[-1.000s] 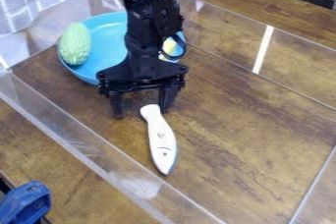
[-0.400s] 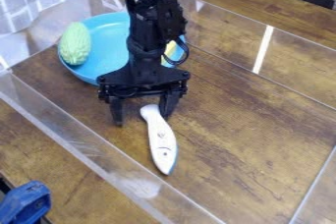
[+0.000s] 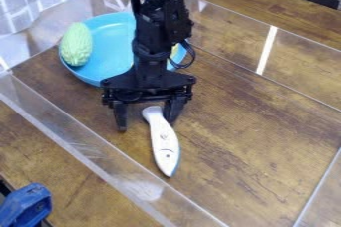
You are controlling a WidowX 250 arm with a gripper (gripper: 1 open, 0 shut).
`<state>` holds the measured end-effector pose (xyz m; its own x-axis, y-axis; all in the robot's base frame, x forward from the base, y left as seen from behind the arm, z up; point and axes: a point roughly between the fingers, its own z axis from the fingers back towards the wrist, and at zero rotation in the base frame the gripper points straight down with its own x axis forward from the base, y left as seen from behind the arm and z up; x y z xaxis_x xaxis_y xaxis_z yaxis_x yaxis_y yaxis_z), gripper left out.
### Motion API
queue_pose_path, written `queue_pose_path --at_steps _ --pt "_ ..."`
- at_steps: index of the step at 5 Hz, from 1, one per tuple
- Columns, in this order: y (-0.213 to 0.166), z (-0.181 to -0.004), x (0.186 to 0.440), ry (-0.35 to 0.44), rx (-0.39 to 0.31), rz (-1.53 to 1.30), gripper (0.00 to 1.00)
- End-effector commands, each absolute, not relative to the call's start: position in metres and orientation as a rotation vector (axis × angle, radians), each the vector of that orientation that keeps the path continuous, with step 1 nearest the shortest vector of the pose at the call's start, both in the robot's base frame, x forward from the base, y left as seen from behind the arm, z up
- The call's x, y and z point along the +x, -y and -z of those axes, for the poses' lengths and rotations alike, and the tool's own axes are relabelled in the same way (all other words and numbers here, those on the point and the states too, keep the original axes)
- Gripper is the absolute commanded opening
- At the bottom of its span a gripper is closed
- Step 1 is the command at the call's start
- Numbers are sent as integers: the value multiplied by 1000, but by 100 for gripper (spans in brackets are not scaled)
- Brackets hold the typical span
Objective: Put the white object in the blue tray
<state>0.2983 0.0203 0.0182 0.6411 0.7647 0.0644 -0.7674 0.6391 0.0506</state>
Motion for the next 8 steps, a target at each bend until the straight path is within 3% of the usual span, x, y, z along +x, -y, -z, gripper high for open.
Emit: queue_pose_path --at_steps 1,5,8 --pt "-10 -26 302 47 65 -835 100" --pt "-8 -25 322 64 -12 -831 100" --pt "-9 -26 322 46 -30 -865 100"
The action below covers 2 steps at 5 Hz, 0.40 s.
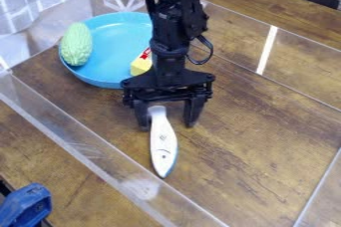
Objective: Put the white object in the blue tray
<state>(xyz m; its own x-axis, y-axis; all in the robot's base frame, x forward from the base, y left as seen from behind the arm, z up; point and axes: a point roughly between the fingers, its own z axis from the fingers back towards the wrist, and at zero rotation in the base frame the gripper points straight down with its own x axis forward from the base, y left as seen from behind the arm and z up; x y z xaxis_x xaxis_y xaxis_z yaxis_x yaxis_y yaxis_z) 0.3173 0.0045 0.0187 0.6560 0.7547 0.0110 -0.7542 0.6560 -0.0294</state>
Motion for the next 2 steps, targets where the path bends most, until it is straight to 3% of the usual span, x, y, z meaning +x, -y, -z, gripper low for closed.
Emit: queue_pose_path --at_steps 1,2 --pt "-9 -26 322 38 -33 -877 100" --pt "-9 -26 321 31 -36 -890 100"
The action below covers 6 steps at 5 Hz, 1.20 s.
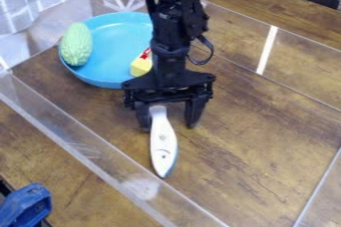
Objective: Put the white object in the blue tray
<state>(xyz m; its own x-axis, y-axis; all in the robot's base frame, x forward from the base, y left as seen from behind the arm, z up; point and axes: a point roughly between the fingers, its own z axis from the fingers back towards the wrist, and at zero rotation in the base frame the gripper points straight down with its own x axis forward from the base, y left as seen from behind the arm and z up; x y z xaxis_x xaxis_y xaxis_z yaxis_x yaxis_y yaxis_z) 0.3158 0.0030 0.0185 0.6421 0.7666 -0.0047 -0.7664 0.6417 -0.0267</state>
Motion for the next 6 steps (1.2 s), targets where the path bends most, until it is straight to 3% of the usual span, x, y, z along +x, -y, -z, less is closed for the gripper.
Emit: queue_pose_path --at_steps 1,6 --pt "-9 -26 320 24 -39 -903 100" --pt "-10 -26 318 -9 -50 -967 100"
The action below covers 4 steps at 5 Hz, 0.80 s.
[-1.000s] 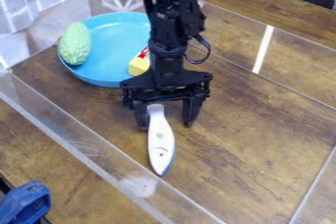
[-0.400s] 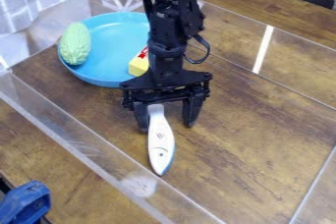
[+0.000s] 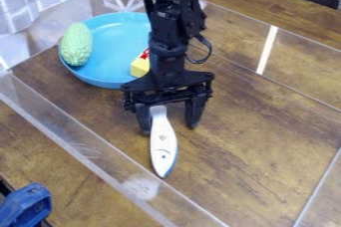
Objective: Put the white object in the blue tray
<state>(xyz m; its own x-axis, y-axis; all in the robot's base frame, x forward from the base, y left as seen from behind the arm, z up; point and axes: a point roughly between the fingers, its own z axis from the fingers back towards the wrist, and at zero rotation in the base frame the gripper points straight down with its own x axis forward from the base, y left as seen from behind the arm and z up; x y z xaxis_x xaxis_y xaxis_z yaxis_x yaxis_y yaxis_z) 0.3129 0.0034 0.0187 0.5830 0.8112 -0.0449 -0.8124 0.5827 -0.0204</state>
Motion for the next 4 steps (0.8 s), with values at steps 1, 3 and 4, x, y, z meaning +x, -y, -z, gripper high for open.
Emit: queue_pose_path --at_steps 1,3,4 --pt "-11 -26 318 -14 -51 -980 100" --pt "-11 -26 318 -25 -55 -1004 0" --pt "-12 -26 319 -25 -59 -1006 0"
